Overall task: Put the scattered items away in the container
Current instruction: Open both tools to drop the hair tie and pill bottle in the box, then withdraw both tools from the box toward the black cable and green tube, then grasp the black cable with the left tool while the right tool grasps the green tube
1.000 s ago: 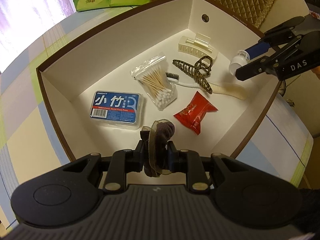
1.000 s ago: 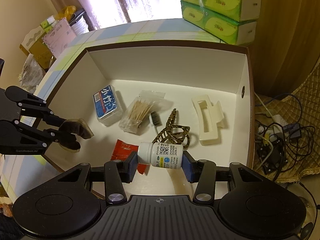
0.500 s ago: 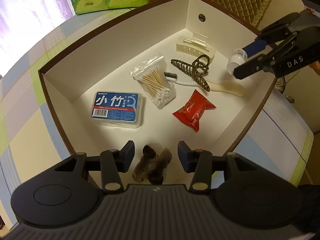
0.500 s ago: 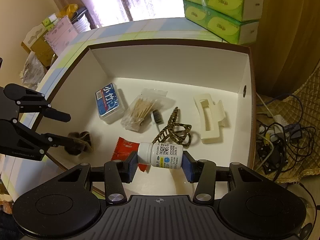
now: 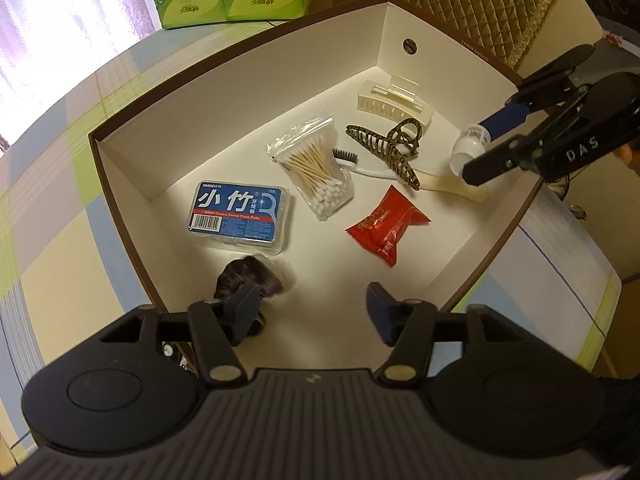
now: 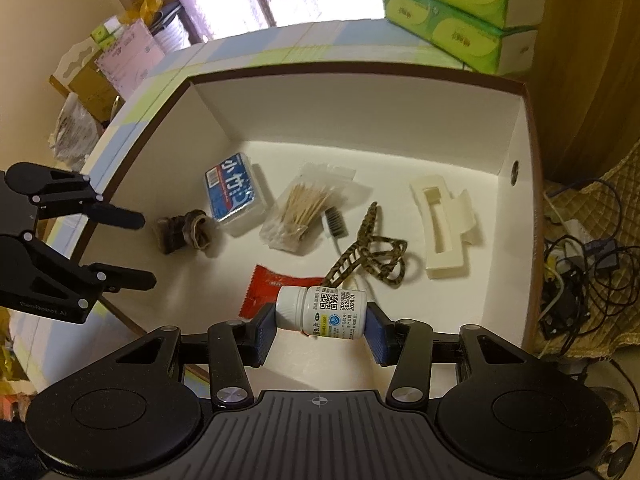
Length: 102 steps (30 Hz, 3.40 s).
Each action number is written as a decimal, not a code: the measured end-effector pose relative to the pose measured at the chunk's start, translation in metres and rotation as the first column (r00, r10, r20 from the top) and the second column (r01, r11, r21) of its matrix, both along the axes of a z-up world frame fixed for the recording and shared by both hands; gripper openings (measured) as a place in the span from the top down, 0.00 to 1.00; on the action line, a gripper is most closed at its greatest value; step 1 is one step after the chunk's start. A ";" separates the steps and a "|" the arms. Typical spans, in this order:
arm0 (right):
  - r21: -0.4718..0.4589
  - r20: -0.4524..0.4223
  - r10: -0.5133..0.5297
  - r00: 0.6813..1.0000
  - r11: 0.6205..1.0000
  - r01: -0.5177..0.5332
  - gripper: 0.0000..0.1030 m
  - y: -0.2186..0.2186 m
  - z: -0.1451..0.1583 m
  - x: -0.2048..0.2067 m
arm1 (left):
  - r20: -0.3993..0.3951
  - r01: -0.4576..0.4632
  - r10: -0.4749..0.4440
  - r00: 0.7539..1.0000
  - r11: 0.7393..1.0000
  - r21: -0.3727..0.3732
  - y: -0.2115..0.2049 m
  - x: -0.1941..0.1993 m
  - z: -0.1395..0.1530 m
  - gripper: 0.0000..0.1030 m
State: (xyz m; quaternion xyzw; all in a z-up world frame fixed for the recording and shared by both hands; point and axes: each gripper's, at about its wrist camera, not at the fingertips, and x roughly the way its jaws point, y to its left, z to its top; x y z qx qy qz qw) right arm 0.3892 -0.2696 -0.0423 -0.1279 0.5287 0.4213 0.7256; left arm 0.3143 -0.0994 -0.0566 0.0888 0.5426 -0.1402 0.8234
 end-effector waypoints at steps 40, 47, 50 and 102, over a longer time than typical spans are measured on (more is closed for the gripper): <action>0.027 0.167 -0.120 0.979 0.993 0.117 0.00 -0.009 0.046 -0.056 | 0.157 -0.071 0.082 0.984 0.995 -0.074 0.034 -0.064 0.062 0.09; 0.079 0.255 -0.174 0.951 0.984 0.159 0.00 0.001 0.056 -0.104 | 0.214 -0.168 0.185 0.959 0.981 -0.095 0.082 -0.115 0.076 0.09; 0.108 0.261 -0.195 0.946 0.979 0.172 0.00 0.010 0.054 -0.125 | 0.222 -0.226 0.242 0.945 0.970 -0.093 0.106 -0.136 0.076 0.10; 0.000 0.077 -0.447 0.891 0.894 0.448 0.00 0.019 -0.033 -0.172 | -0.013 0.103 -0.103 0.995 0.995 0.000 0.147 -0.082 -0.074 0.88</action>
